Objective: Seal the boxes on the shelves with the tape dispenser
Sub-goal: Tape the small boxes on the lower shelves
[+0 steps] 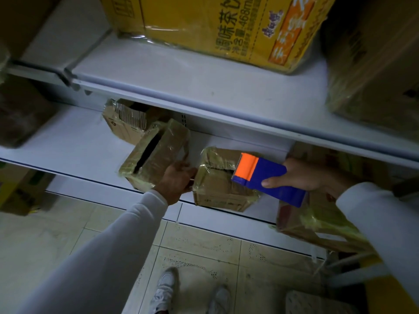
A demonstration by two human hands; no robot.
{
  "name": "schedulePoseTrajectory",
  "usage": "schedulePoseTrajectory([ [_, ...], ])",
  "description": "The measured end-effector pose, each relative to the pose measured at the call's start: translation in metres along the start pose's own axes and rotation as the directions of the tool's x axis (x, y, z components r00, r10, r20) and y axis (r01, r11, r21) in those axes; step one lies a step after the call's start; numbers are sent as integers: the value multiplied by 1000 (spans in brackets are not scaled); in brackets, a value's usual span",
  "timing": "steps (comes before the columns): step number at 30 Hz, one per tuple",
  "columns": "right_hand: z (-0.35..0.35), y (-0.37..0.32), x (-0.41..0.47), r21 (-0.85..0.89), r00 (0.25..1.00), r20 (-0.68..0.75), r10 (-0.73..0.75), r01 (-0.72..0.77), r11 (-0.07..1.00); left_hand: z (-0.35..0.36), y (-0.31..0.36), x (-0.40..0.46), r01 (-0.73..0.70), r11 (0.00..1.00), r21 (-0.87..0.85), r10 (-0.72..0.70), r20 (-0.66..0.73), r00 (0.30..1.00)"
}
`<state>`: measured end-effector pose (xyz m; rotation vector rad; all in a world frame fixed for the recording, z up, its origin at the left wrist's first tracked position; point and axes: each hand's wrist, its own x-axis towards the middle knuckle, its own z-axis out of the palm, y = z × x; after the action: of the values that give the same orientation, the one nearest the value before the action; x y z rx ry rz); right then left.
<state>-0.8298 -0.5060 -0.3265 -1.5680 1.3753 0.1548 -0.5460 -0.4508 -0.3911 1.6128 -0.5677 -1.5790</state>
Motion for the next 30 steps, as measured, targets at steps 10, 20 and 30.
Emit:
schedulePoseTrajectory([
  [10,6,9,1,20,998,-57,-14,15,1000,10,-1,4,-144,982,-120,105,-280,954],
  [20,8,12,0,7,998,-57,-10,10,1000,10,-22,-8,-410,680,608,679,-312,664],
  [30,31,4,-3,86,997,-65,-41,46,995,6,-7,-1,-464,533,707,680,-32,733],
])
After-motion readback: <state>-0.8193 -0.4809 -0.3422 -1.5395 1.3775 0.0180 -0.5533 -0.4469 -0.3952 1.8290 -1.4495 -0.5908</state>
